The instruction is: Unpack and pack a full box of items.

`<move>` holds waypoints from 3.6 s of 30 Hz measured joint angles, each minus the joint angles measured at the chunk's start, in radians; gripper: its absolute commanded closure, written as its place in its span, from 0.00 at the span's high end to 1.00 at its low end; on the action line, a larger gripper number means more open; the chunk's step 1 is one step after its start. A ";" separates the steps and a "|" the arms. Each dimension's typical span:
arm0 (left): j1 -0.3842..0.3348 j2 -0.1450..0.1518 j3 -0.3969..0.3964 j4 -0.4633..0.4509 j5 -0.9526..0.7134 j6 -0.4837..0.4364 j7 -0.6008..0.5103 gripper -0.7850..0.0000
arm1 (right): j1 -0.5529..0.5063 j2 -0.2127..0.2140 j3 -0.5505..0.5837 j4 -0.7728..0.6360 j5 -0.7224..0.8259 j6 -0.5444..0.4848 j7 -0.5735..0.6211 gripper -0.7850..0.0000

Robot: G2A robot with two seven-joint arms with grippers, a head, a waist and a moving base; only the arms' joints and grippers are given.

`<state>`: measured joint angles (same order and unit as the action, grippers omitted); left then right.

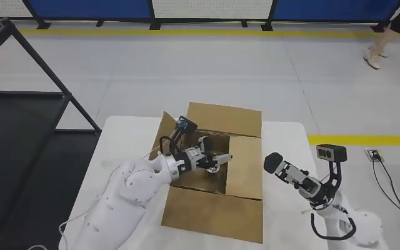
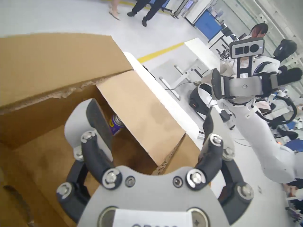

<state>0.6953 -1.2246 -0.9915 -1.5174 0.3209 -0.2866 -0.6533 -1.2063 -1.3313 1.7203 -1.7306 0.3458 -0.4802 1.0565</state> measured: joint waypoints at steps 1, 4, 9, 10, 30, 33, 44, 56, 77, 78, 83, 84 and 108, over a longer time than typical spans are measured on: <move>-0.020 -0.008 0.021 0.029 -0.035 0.016 -0.019 1.00 | -0.007 0.003 0.006 -0.001 -0.002 0.002 0.004 1.00; -0.072 -0.029 0.072 0.111 -0.109 0.053 -0.057 1.00 | -0.019 0.010 0.012 0.000 -0.009 0.005 0.009 1.00; -0.144 -0.065 0.139 0.242 -0.218 0.104 -0.099 1.00 | -0.029 0.019 0.007 0.001 -0.015 0.005 0.005 1.00; -0.157 -0.074 0.150 0.274 -0.256 0.106 -0.108 1.00 | -0.031 0.021 0.006 0.000 -0.016 0.004 0.003 1.00; -0.282 -0.188 0.295 0.593 -0.381 0.002 -0.105 1.00 | -0.060 0.052 -0.015 -0.018 0.009 -0.030 -0.022 1.00; -0.288 -0.199 0.297 0.615 -0.395 -0.029 -0.105 1.00 | -0.064 0.056 -0.019 -0.019 0.013 -0.036 -0.029 1.00; -0.288 -0.201 0.251 0.601 -0.414 -0.095 -0.125 1.00 | -0.060 0.072 -0.046 -0.030 0.018 -0.039 -0.026 1.00; -0.241 -0.185 0.187 0.492 -0.417 -0.108 -0.140 1.00 | -0.065 0.090 -0.055 -0.039 0.045 -0.050 -0.002 1.00; -0.254 -0.228 0.241 0.282 -0.357 -0.043 -0.037 1.00 | -0.201 0.130 0.028 -0.148 0.057 -0.121 0.074 1.00; -0.260 -0.234 0.252 0.287 -0.357 -0.040 -0.031 1.00 | -0.210 0.132 0.034 -0.155 0.066 -0.128 0.080 1.00; -0.302 -0.272 0.312 0.343 -0.371 -0.037 -0.011 1.00 | -0.262 0.141 0.073 -0.185 0.138 -0.178 0.100 1.00; -0.309 -0.279 0.322 0.356 -0.375 -0.038 -0.008 1.00 | -0.271 0.142 0.079 -0.190 0.152 -0.186 0.097 1.00; -0.412 -0.388 0.352 0.606 -0.423 -0.169 0.009 1.00 | -0.286 0.154 0.042 -0.207 -0.210 -0.096 -0.219 1.00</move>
<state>0.2828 -1.6131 -0.6391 -0.9112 -0.1018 -0.4553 -0.6448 -1.4924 -1.1774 1.7624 -1.9377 0.1354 -0.5765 0.8377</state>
